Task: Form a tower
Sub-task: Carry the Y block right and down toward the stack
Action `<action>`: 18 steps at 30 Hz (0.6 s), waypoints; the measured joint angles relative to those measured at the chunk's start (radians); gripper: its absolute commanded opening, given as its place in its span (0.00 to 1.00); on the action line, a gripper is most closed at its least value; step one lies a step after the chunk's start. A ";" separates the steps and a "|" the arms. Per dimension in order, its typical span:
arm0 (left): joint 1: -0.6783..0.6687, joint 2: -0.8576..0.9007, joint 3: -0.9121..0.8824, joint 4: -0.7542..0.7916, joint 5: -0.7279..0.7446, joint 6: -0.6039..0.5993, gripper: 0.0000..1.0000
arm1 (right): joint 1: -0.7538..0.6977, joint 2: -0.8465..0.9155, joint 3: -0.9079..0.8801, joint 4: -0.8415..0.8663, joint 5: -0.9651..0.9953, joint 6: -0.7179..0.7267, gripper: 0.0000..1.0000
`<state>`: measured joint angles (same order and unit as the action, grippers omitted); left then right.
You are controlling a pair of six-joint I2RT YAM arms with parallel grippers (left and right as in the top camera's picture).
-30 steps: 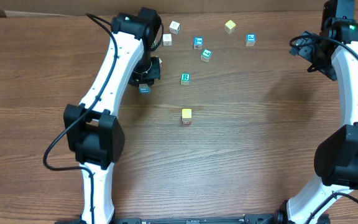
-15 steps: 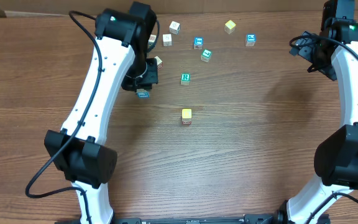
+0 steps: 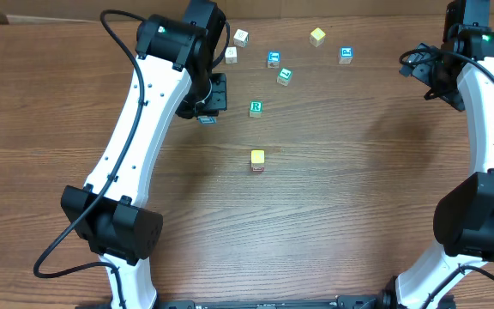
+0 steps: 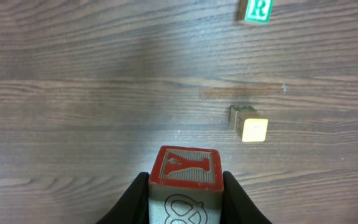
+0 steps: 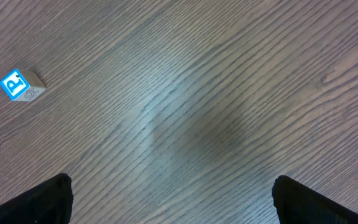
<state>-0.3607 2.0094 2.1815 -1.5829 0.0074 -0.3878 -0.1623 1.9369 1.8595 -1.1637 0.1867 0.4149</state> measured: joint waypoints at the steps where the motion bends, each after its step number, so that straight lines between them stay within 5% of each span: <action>1: -0.003 0.000 0.000 0.005 0.000 0.000 0.14 | 0.000 0.000 0.000 0.000 0.000 0.000 1.00; 18: -0.225 0.000 -0.055 0.106 0.005 -0.193 0.15 | 0.000 0.000 0.000 0.000 0.000 0.000 1.00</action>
<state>-0.5854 2.0094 2.1269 -1.4773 0.0124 -0.5808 -0.1623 1.9369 1.8595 -1.1637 0.1871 0.4152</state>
